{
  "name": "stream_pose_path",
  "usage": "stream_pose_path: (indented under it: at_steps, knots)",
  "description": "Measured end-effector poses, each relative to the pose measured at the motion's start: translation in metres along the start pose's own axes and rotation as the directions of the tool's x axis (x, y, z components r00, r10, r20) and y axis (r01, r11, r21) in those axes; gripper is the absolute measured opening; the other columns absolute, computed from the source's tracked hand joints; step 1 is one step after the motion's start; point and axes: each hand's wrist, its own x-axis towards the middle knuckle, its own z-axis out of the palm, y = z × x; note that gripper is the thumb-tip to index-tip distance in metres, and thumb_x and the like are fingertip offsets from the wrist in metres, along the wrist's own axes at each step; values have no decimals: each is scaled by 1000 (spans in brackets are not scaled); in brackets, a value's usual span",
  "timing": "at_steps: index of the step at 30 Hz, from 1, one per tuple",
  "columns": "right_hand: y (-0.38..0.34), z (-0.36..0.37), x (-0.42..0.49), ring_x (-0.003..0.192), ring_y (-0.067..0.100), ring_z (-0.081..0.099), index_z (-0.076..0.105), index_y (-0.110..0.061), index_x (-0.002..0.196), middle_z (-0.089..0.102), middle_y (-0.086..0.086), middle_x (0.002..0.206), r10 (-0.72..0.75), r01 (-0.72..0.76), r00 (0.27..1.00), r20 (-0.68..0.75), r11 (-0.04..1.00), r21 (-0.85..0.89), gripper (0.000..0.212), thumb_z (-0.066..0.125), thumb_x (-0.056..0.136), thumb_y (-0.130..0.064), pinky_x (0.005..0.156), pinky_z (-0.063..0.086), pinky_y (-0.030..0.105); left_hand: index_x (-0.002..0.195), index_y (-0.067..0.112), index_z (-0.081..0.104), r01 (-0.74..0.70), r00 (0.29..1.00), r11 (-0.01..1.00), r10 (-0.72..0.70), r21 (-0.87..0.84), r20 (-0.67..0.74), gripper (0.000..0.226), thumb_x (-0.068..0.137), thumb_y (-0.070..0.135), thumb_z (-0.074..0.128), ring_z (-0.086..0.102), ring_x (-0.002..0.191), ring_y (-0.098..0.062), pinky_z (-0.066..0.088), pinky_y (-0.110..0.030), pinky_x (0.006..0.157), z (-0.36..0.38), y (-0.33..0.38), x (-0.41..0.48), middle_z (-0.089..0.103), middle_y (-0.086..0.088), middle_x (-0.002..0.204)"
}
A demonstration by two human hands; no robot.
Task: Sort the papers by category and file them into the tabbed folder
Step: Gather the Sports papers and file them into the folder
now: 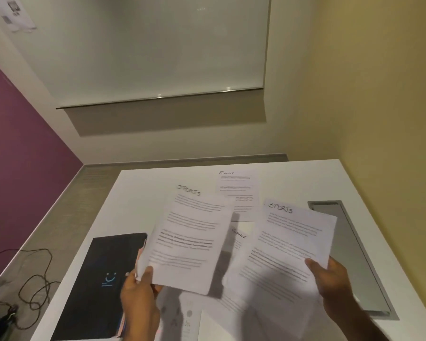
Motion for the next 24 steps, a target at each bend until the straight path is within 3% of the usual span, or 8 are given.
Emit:
stream_pose_path:
  at_steps: [2, 7, 10, 14, 18, 20, 22, 24]
  knots:
    - [-1, 4, -3, 84, 22, 77, 66, -5, 120, 76, 8, 103, 29, -31, 999, 34, 997, 67, 26, 60, 97, 4, 67, 60, 29, 125, 5, 63, -7, 997, 998, 2, 62, 79, 25, 100, 3, 59, 71, 94, -35, 63, -37, 75, 13, -16, -27, 71, -16, 110]
    - [-15, 13, -18, 108, 35, 72, 67, -11, 129, 75, 12, 120, 35, -57, 982, 184, 992, 116, 32, 64, 97, -5, 97, 55, 57, 109, 19, 68, -66, 972, 963, 3, 263, 236, 17, 96, 9, 65, 73, 83, -35, 62, -56, 78, 37, -48, -90, 74, -9, 97]
    - [-28, 8, -29, 113, 34, 70, 69, -16, 126, 74, 11, 122, 1, -31, 965, 263, 993, 111, 28, 64, 99, -11, 100, 53, 57, 100, 25, 68, -207, 957, 899, 104, 386, 272, 11, 95, 16, 68, 69, 62, -22, 63, -51, 67, 38, -50, -118, 73, -4, 90]
    - [-39, -6, -39, 115, 33, 70, 69, -16, 127, 73, 11, 124, -5, -39, 943, 333, 991, 126, 29, 61, 100, -12, 103, 52, 55, 101, 30, 68, -404, 911, 745, 271, 531, 312, 11, 95, 38, 65, 62, 80, -11, 48, -33, 70, 28, -38, -122, 68, 0, 100]
    - [-44, -16, -47, 119, 34, 67, 67, -15, 132, 71, 13, 129, 31, -86, 904, 427, 990, 110, 34, 60, 100, -9, 107, 49, 55, 88, 22, 77, -402, 820, 597, -103, 695, 562, 53, 90, 69, 53, 72, 83, -10, 50, -30, 77, 37, -6, -92, 78, 0, 89]
    - [-47, -15, -49, 118, 36, 68, 67, -13, 132, 70, 15, 128, 58, -111, 889, 454, 990, 91, 36, 62, 98, -6, 107, 48, 57, 102, 21, 81, -221, 643, 723, -396, 654, 655, 45, 95, 58, 58, 76, 98, -16, 53, -32, 90, 50, 6, -88, 80, 0, 102]
    - [-50, -15, -52, 115, 36, 69, 67, -12, 131, 71, 16, 126, 90, -126, 881, 465, 991, 47, 35, 63, 97, -6, 104, 50, 56, 123, 12, 73, -11, 487, 840, -469, 542, 737, 35, 101, 36, 60, 70, 115, -28, 53, -43, 102, 64, 7, -93, 74, -11, 121]
    - [-53, -14, -54, 108, 33, 72, 68, -12, 130, 74, 15, 121, 111, -139, 894, 434, 990, 33, 30, 60, 101, -14, 95, 56, 47, 129, 4, 66, 67, 488, 895, -414, 440, 768, 31, 102, 18, 59, 69, 116, -32, 57, -42, 98, 76, -2, -100, 71, -17, 126]
